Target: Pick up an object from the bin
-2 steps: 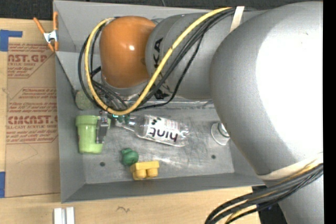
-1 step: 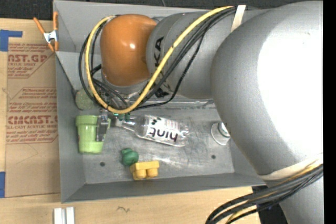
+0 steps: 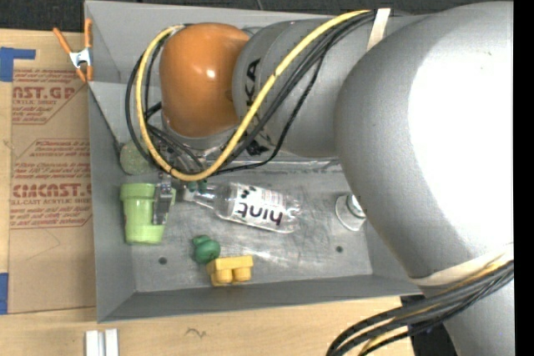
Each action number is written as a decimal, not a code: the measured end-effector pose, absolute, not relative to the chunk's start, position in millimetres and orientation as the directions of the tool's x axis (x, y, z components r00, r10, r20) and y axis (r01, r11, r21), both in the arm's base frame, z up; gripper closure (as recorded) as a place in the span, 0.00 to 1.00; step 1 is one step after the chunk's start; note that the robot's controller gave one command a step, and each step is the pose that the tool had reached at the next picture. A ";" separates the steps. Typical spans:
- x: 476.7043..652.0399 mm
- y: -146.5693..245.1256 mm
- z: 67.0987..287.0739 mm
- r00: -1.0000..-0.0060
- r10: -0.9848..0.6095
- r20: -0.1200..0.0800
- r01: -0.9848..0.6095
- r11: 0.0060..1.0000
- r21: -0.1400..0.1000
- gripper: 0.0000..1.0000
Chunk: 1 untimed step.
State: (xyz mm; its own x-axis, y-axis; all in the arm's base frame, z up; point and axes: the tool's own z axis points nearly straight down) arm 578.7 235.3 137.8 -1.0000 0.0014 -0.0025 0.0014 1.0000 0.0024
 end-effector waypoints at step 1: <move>568.7 224.6 109.2 -1.000 0.029 0.000 0.029 1.000 -0.002 0.00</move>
Offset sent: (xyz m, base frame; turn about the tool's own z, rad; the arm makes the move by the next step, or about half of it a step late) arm 0.0140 0.0090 -0.0678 -0.1909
